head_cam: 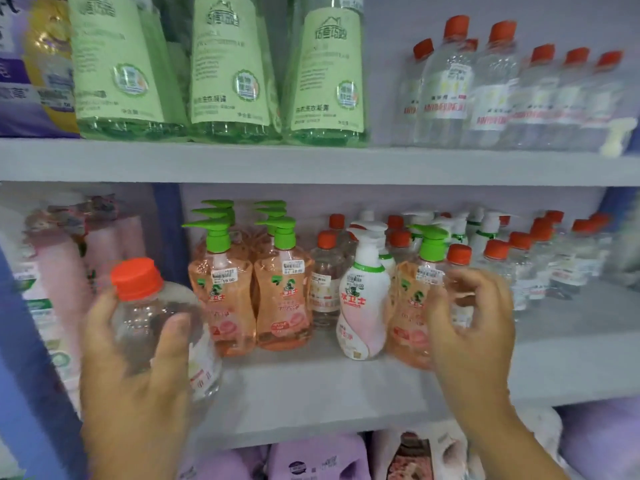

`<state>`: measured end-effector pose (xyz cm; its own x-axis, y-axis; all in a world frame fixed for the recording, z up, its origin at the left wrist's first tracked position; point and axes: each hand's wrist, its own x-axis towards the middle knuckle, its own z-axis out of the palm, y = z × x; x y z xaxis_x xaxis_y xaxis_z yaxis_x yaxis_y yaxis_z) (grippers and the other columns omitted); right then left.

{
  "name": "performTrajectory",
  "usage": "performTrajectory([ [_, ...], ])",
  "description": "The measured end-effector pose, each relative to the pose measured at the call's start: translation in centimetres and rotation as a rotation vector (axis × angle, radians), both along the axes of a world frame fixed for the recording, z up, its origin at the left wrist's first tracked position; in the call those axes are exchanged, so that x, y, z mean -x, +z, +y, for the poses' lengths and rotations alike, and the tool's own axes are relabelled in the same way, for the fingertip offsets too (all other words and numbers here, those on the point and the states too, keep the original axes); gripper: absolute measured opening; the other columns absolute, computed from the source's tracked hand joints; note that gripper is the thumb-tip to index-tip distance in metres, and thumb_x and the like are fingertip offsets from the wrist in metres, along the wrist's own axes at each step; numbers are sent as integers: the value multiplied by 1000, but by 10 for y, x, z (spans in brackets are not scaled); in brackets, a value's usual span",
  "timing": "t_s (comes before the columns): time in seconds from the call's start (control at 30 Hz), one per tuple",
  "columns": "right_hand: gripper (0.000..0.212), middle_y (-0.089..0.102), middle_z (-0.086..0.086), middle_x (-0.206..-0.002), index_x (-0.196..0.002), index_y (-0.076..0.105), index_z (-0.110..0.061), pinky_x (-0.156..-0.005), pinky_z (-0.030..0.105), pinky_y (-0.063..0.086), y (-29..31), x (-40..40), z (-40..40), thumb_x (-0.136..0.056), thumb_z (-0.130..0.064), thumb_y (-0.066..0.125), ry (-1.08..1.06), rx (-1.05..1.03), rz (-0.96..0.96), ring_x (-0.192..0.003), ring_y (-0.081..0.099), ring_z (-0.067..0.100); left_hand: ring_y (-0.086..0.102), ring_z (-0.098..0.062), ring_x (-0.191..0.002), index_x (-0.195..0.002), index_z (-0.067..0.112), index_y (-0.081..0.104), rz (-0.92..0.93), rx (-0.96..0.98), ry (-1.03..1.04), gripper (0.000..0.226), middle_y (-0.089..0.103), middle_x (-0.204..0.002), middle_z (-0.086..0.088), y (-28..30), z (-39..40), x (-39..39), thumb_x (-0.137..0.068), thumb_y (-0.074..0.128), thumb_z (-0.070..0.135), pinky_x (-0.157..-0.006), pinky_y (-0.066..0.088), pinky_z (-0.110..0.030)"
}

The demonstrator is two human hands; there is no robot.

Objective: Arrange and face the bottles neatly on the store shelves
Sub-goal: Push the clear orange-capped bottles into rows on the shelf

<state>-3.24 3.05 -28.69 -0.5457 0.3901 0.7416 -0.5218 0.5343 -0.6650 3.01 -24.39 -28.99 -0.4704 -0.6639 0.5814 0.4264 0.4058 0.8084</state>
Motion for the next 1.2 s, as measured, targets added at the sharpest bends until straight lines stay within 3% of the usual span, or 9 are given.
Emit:
performTrajectory([
  [0.17,72,58,1,-135,-145,50,-21,-103,42,48,12,21,26,-82,-43,78,-65,-257,-441,-127,51,24,61,14,-96,-108,82,42,-110,-31,-373,49,66,-114,31,-3,75,4,-82,70,50,-79,44,-6],
  [0.3,48,62,-5,-110,-127,66,-21,-79,30,46,24,21,34,-82,-34,78,-47,-341,-433,-108,61,22,49,23,-119,-125,74,41,-88,104,-565,50,49,-128,50,-17,126,21,-79,57,63,-89,42,-5],
  [0.43,56,55,-13,-122,-134,58,-25,-93,27,48,24,4,67,-84,-40,79,51,-166,-390,-111,58,8,43,22,-122,-127,77,33,-148,231,-563,50,46,-128,52,-30,162,38,-80,52,72,-91,36,-4],
  [0.6,66,58,-18,-124,-134,59,-32,-98,44,55,38,-33,113,-74,-52,75,156,-159,-357,-115,61,10,47,-15,-112,-141,28,44,-171,542,-220,69,56,-124,12,-36,201,66,-96,25,76,-78,52,-37],
  [0.67,65,61,-15,-121,-129,61,-39,-93,46,57,43,-46,124,-71,-67,71,245,-173,-342,-111,64,11,51,-23,-107,-143,20,47,-213,613,-165,71,52,-125,-8,-35,209,78,-100,25,70,-72,54,-38],
  [0.77,70,64,-13,-119,-120,63,-50,-90,44,58,46,-57,124,-61,-85,69,370,-133,-338,-109,67,12,55,-19,-104,-151,24,42,-209,671,-246,56,44,-128,-4,-43,209,81,-101,47,49,-75,53,-30],
  [0.93,50,64,-17,-118,-117,65,-53,-90,41,60,33,-47,82,-70,-63,79,569,-45,-328,-109,68,9,66,-8,-103,-126,55,53,-167,153,-673,31,69,-108,14,-38,174,29,-99,39,55,-88,52,-28],
  [1.07,64,61,-15,-135,-130,59,-50,-103,47,52,14,-25,30,-70,-58,79,636,-33,-344,-125,61,12,61,2,-116,-142,60,35,-273,310,-683,70,60,-131,28,-34,132,8,-79,68,59,-93,50,-23],
  [1.2,61,62,-19,-130,-129,60,-48,-103,41,53,5,-13,-36,-70,-48,76,756,-29,-376,-119,63,6,63,5,-112,-145,56,35,-340,345,-510,87,60,-134,28,-40,80,4,-78,86,34,-93,51,-21],
])
